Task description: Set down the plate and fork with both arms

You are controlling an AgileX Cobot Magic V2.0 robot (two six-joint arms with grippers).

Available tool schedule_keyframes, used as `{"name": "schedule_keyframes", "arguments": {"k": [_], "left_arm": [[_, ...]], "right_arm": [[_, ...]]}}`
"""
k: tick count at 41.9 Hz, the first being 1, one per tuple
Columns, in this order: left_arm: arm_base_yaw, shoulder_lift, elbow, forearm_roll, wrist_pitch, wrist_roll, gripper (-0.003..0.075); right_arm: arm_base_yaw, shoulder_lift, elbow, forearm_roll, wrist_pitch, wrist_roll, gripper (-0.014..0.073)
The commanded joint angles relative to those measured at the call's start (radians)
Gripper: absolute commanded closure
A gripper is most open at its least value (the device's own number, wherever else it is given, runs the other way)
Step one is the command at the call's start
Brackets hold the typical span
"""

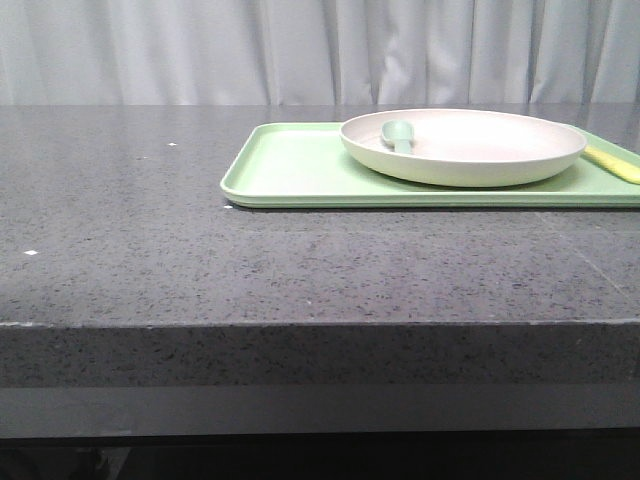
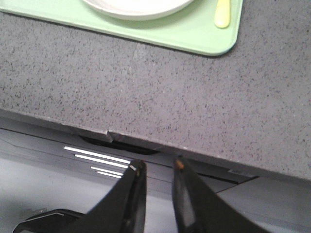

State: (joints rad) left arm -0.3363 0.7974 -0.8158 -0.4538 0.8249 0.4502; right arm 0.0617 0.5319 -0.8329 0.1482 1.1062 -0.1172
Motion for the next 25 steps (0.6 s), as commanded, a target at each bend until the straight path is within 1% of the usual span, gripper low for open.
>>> {"name": "schedule_keyframes", "arguments": {"k": [1,10,14,16,20,21,25], "left_arm": [[0.006,-0.001,-0.023,-0.04,-0.082,0.001,0.0437],[0.006,0.013,-0.012,-0.04,-0.086,0.001,0.0437],[0.006,0.023,-0.012,0.002,-0.088,0.001,0.0438],[0.007,0.031,-0.012,0.035,-0.094,-0.028,0.0447],[0.024,0.031,-0.012,0.123,-0.135,-0.17,0.0512],[0.03,0.031,-0.012,0.152,-0.139,-0.209,0.0538],[0.061,0.027,-0.014,0.222,-0.146,-0.289,0.062]], "right_arm": [[0.001,0.004,-0.023,-0.001,-0.088,-0.001,0.0412],[0.001,0.004,-0.023,-0.001,-0.097,-0.001,0.0412],[0.001,0.004,-0.023,-0.001,-0.101,-0.001,0.0412],[0.001,0.004,-0.023,-0.001,-0.106,-0.001,0.0412],[0.001,0.004,-0.023,-0.001,-0.125,-0.001,0.0414],[0.001,0.004,-0.023,-0.001,-0.128,-0.001,0.0414],[0.001,0.004,-0.023,-0.001,-0.137,0.007,0.0426]]}}
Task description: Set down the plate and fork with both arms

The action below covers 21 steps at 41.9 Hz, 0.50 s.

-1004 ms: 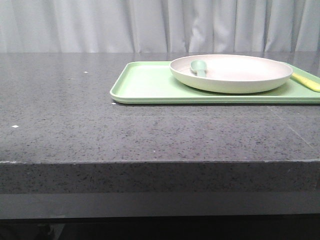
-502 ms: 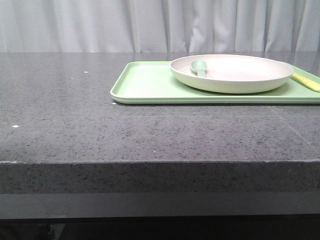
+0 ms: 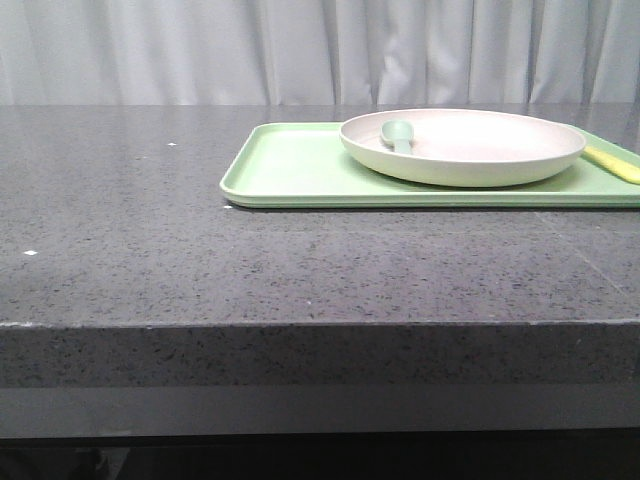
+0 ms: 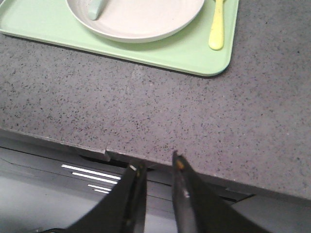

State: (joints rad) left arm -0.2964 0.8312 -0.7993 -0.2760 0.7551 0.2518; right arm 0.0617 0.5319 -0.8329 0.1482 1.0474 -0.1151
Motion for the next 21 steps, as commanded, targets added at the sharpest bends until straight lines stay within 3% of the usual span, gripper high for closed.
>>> {"name": "schedule_keyframes", "arguments": {"k": [1,4,9,21], "left_arm": [[0.031,-0.009,-0.031,0.046,-0.076,-0.096,0.065],[0.056,-0.017,-0.031,0.046,-0.076,-0.096,0.0729],[0.092,-0.038,-0.031,0.055,-0.082,-0.096,0.0738],[0.135,-0.069,-0.031,0.071,-0.089,-0.096,0.0738]], "right_arm": [[0.001,0.004,-0.023,-0.001,-0.08,0.009,0.0446],[0.001,0.004,-0.023,-0.001,-0.08,0.021,0.0533],[0.001,0.004,-0.023,-0.001,-0.082,0.023,0.0692],[0.001,0.004,-0.023,-0.001,-0.116,0.023,0.0685]]}}
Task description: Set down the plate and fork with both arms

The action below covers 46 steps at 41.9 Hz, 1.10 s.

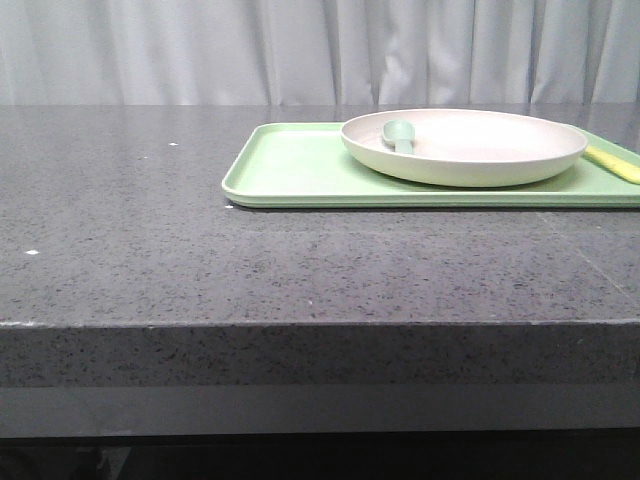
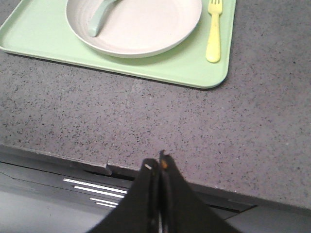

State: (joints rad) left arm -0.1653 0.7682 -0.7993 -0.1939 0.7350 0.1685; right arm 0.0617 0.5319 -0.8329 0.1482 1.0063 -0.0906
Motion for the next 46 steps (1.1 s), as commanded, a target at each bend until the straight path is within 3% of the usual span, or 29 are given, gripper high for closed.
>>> {"name": "schedule_keyframes", "arguments": {"k": [1,19,26,36,46], "left_arm": [[0.004,-0.003,-0.031,-0.011,-0.069,-0.013,0.0738],[0.004,-0.002,-0.031,-0.011,-0.074,-0.013,0.0738],[0.017,-0.117,0.008,0.036,-0.127,0.0,0.0738],[0.124,-0.426,0.258,0.051,-0.294,0.0,0.0738],[0.135,-0.655,0.51,0.053,-0.498,0.0,0.0738]], "right_arm": [[0.001,0.004,-0.023,-0.001,-0.074,-0.001,0.0685],[0.001,0.004,-0.023,-0.001,-0.074,-0.001,0.0685],[0.001,0.004,-0.023,-0.001,-0.073,-0.001,0.0685],[0.001,0.004,-0.023,-0.001,-0.073,-0.001,0.0685],[0.001,0.004,-0.023,-0.001,-0.073,-0.001,0.0685]]}}
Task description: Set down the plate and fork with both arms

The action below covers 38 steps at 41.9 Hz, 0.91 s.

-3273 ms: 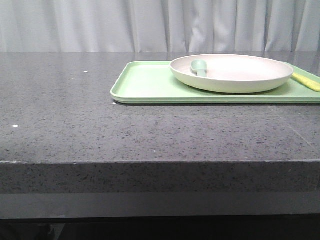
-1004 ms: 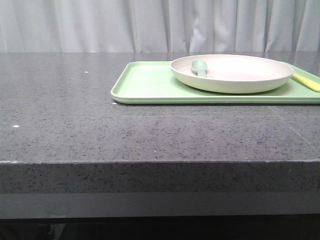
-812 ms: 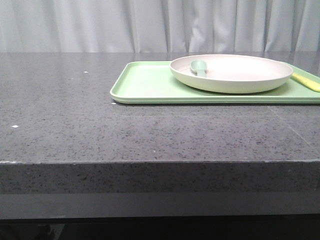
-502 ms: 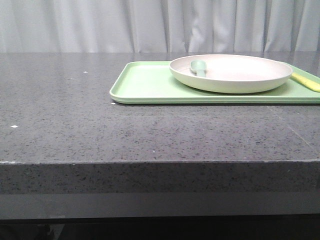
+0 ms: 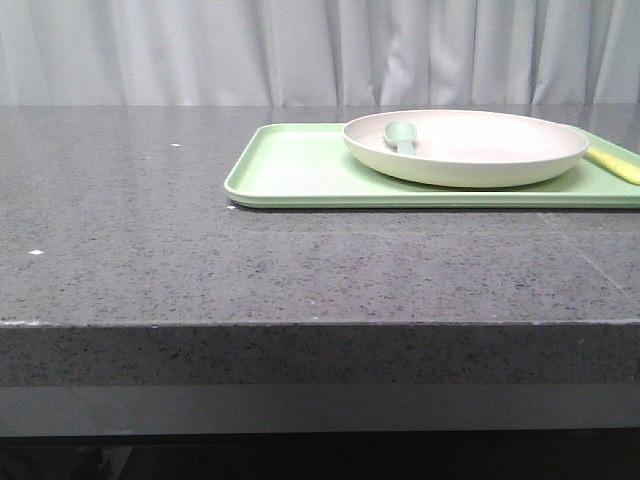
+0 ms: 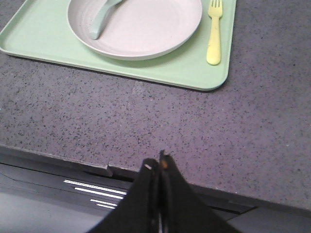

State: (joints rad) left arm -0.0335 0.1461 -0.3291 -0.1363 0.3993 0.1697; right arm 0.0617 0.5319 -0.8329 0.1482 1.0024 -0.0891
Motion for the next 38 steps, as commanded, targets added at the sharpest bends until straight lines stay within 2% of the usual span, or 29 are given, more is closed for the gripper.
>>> {"name": "schedule_keyframes", "arguments": {"k": [1,7,14,23,38], "left_arm": [[0.003,-0.049,0.058,-0.005,-0.187,-0.002,0.0738],[0.003,-0.089,0.168,-0.048,-0.3,-0.019,0.0738],[0.003,-0.089,0.256,0.123,-0.369,-0.253,0.0738],[0.003,-0.15,0.34,0.126,-0.399,-0.255,0.0738],[0.004,-0.176,0.338,0.136,-0.371,-0.255,0.0738]], "right_arm": [[0.001,0.004,-0.023,-0.001,-0.069,-0.003,0.0685],[0.001,0.004,-0.023,-0.001,-0.069,-0.003,0.0685],[0.001,0.004,-0.023,-0.001,-0.069,-0.003,0.0685],[0.001,0.004,-0.023,-0.001,-0.069,-0.003,0.0685],[0.001,0.004,-0.023,-0.001,-0.068,-0.003,0.0685]]}}
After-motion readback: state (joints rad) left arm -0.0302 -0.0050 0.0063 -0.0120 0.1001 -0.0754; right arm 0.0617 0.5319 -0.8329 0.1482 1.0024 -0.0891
